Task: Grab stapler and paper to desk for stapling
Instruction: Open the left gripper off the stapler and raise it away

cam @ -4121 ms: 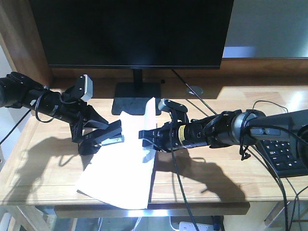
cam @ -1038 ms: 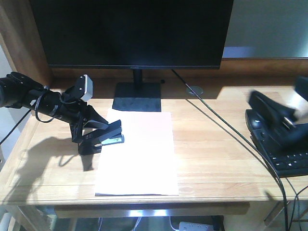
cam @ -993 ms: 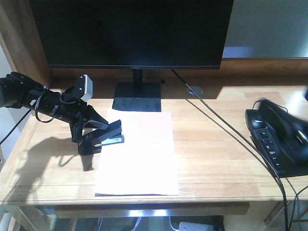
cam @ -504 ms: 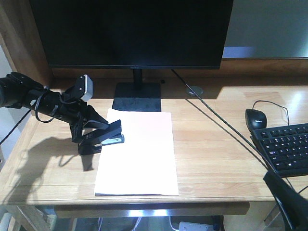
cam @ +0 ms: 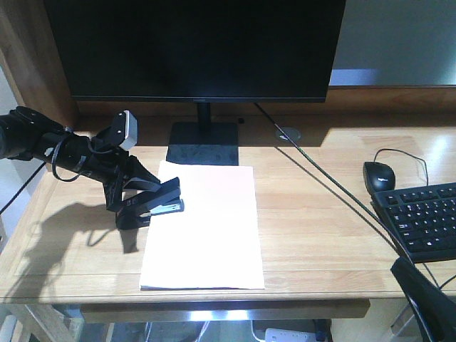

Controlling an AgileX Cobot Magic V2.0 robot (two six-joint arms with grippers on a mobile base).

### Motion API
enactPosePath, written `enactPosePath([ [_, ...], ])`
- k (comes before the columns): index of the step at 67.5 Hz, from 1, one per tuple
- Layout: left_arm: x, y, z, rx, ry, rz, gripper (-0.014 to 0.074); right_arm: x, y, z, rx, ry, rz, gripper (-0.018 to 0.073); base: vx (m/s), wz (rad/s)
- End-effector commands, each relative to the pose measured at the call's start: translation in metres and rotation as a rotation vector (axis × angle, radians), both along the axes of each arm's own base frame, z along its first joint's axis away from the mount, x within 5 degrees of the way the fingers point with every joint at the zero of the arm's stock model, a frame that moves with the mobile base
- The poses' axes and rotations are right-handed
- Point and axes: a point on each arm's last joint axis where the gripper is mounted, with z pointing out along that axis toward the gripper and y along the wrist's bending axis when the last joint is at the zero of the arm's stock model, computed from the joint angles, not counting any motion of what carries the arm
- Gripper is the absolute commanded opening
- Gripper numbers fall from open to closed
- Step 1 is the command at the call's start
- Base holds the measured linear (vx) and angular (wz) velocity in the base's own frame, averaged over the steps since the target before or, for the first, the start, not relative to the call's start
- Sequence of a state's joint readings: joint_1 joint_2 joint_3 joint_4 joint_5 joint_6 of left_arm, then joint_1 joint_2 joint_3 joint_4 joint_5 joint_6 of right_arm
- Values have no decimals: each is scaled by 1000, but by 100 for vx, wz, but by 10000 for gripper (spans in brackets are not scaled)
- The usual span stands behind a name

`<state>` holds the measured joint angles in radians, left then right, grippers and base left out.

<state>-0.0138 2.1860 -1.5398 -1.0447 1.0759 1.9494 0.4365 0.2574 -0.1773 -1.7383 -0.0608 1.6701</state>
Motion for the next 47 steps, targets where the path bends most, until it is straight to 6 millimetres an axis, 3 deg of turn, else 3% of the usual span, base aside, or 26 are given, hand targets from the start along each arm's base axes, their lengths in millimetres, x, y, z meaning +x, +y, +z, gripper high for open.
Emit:
enactPosePath([
  [1, 0, -4, 36, -65, -63, 11, -6, 1, -2, 10, -12, -36, -26, 584, 0, 0],
  [47, 6, -9, 42, -153, -72, 81, -6, 1, -2, 10, -11, -36, -26, 584, 0, 0],
])
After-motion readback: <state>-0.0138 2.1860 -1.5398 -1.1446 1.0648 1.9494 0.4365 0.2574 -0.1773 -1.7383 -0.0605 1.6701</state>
